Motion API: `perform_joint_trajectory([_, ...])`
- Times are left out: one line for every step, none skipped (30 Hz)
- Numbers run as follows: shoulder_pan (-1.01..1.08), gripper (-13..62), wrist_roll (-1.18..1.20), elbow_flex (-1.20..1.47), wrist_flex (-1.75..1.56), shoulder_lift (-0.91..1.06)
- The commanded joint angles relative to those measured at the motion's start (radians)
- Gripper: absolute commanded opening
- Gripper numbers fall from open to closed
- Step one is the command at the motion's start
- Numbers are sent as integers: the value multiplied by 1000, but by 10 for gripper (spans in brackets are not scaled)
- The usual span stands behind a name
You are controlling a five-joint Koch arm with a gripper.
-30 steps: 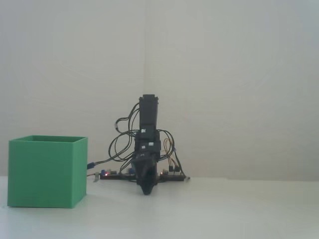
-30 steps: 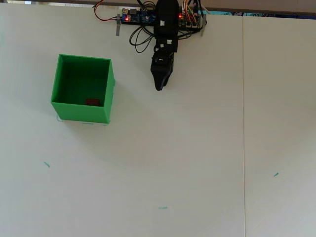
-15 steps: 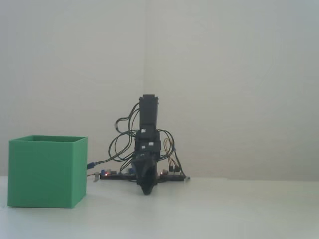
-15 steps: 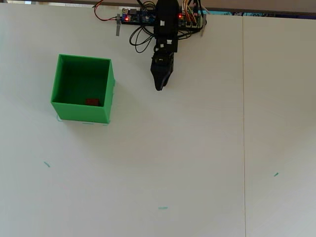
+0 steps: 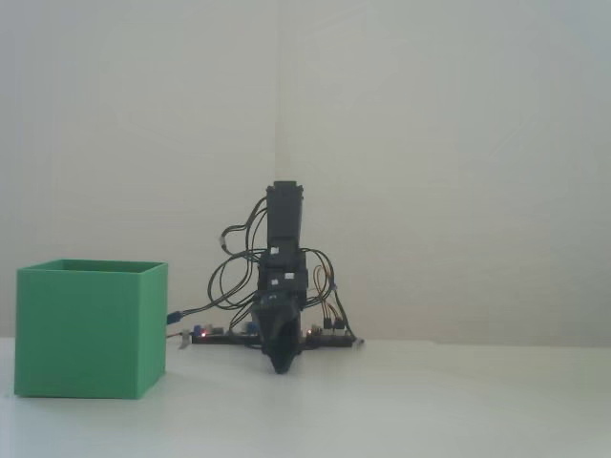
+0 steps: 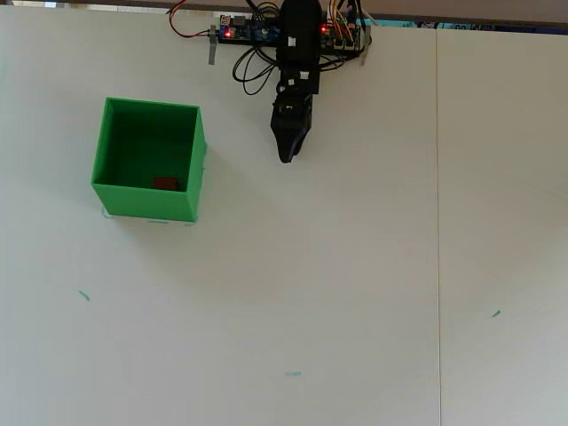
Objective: Grasp a red block and put it in the green bin.
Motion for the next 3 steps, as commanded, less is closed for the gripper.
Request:
perform_joint_trajectory([-3, 349, 5, 60, 126, 91])
perform_joint_trajectory([-3, 349, 5, 60, 126, 91])
perform_joint_trajectory([-3, 349, 5, 60, 126, 91])
